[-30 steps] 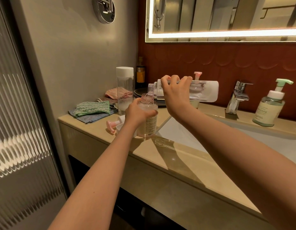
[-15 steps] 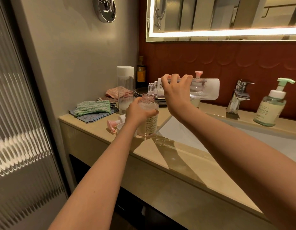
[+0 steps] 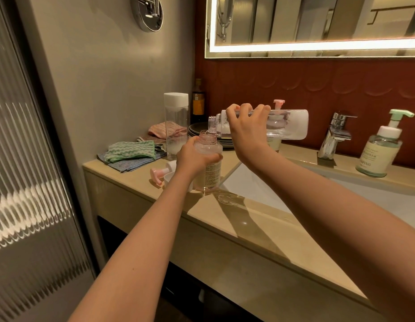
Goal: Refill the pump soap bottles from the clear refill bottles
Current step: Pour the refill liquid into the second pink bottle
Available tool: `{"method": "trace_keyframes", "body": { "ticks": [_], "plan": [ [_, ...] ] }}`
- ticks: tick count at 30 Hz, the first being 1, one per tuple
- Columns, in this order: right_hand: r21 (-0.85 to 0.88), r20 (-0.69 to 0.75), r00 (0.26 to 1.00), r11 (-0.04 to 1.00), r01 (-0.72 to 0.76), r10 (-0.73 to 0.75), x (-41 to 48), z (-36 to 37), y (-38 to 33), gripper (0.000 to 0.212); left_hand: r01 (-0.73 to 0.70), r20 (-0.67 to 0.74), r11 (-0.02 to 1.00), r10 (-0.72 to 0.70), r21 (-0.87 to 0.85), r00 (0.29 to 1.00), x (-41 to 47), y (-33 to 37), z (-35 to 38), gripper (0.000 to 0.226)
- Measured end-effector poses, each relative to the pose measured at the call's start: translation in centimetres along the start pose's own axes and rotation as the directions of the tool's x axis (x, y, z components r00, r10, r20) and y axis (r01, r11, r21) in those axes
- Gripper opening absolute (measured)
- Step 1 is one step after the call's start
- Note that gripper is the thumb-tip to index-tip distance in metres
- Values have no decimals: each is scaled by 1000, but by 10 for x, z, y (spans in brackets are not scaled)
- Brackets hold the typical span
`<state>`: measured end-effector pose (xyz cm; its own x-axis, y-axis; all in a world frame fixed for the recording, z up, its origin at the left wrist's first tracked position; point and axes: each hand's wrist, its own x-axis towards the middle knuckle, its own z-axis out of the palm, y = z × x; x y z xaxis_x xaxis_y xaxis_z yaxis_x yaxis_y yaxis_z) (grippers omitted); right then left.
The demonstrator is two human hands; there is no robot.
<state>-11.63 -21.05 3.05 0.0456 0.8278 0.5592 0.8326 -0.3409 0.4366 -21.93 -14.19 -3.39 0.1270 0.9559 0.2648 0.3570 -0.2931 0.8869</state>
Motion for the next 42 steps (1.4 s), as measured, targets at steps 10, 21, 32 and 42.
{"method": "trace_keyframes", "body": {
  "ticks": [10,21,32,42],
  "plan": [
    [17,1,1000,1000,-4,4,1,2,0,68,-9,3,1000,9,-17,1000,-1,0,0,86],
    [10,4,1000,1000,-1,1,0,3,0,70,-9,8,1000,10,-24,1000,-1,0,0,84],
    [13,-15,1000,1000,-22,22,2,6,-2,66,-16,-2,999,16,-30,1000,1,-1,1,81],
    [14,-14,1000,1000,-16,16,3,6,-2,66,-15,2,999,15,-34,1000,1,-1,1,83]
  ]
}}
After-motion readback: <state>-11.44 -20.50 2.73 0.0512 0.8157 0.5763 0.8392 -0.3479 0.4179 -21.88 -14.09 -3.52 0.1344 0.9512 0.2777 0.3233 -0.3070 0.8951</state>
